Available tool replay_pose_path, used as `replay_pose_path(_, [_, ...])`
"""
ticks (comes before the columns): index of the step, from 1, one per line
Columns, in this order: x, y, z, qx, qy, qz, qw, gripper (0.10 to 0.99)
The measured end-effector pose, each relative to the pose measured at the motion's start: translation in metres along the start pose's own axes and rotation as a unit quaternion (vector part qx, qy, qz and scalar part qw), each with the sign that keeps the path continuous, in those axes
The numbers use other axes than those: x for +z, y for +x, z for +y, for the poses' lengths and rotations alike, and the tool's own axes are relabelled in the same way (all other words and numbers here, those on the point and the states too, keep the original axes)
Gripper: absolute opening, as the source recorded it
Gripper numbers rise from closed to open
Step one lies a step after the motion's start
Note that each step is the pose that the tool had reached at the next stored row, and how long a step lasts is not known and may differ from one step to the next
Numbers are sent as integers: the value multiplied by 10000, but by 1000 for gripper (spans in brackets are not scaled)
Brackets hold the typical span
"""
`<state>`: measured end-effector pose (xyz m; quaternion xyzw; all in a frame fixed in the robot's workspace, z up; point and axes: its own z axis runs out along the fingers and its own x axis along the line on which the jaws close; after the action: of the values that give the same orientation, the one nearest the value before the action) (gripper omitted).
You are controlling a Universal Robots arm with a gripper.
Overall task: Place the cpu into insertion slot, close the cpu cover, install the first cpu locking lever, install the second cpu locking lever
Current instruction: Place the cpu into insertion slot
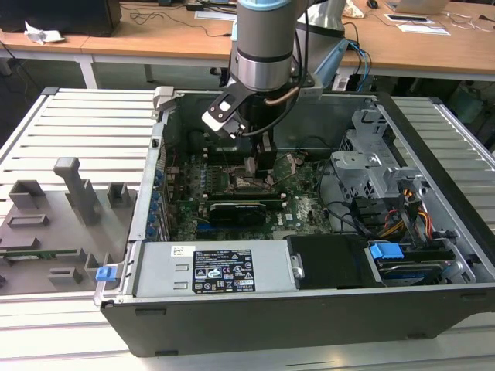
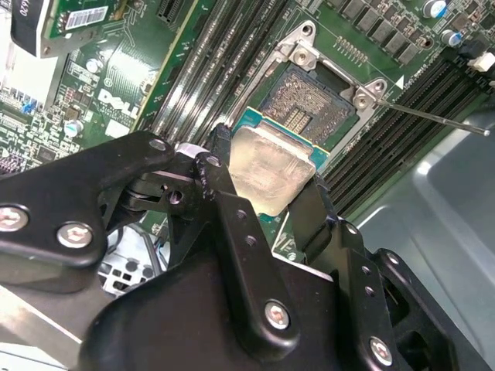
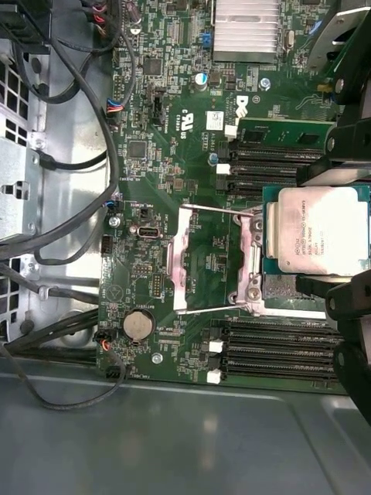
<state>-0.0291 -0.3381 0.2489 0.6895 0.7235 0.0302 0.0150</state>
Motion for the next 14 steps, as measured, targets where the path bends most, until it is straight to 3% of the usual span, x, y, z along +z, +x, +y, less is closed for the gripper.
replay_pose_path(4, [41, 7, -4, 23, 0, -2, 10000, 541])
replay_pose_path(14, [160, 115, -31, 64, -2, -4, 10000, 541])
